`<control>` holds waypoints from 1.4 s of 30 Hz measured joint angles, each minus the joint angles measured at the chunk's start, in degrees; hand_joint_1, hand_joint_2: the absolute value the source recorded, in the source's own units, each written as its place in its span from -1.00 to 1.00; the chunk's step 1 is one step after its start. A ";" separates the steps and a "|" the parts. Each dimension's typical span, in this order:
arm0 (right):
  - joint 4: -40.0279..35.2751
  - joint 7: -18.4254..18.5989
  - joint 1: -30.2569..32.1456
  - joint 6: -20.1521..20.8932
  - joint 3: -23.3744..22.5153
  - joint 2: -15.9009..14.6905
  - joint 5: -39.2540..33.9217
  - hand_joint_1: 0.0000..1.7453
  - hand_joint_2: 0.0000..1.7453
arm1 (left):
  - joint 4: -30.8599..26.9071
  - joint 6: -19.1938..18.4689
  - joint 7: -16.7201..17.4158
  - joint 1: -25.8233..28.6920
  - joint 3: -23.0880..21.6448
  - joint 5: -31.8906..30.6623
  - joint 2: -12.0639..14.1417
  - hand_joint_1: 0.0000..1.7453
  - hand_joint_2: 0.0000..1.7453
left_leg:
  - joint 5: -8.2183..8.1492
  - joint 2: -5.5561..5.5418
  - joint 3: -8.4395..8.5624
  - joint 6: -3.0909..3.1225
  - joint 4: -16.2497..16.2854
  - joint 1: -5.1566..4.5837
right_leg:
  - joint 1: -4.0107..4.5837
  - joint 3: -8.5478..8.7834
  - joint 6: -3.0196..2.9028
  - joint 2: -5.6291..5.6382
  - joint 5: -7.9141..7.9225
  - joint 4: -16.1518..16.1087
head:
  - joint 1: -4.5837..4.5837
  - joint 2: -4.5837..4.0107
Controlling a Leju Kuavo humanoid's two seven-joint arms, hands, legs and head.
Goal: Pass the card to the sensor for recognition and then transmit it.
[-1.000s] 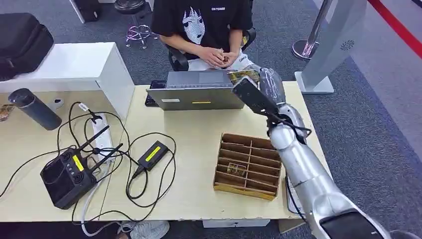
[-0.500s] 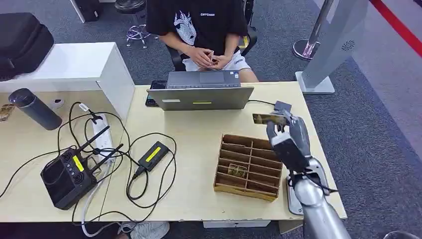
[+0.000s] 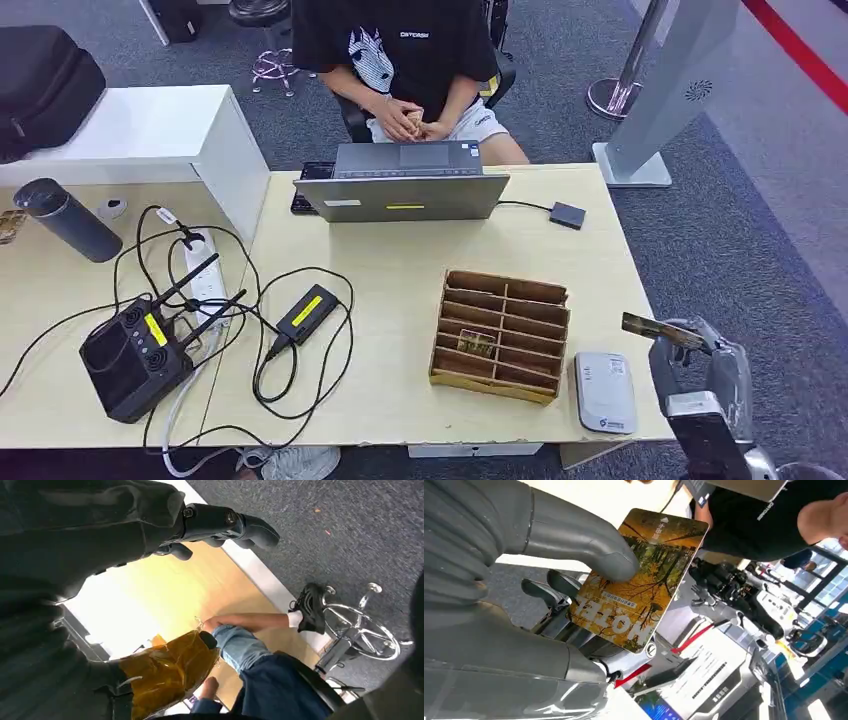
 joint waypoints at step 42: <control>9.74 21.96 -3.20 9.51 12.44 -17.71 21.55 1.00 1.00 | 0.00 -2.12 2.30 -0.82 0.09 -0.81 0.00 -1.00 1.00 | 0.01 0.01 0.14 0.00 0.01 -0.01 | -0.01 0.17 0.01 0.00 0.00 0.01 | 0.00 0.00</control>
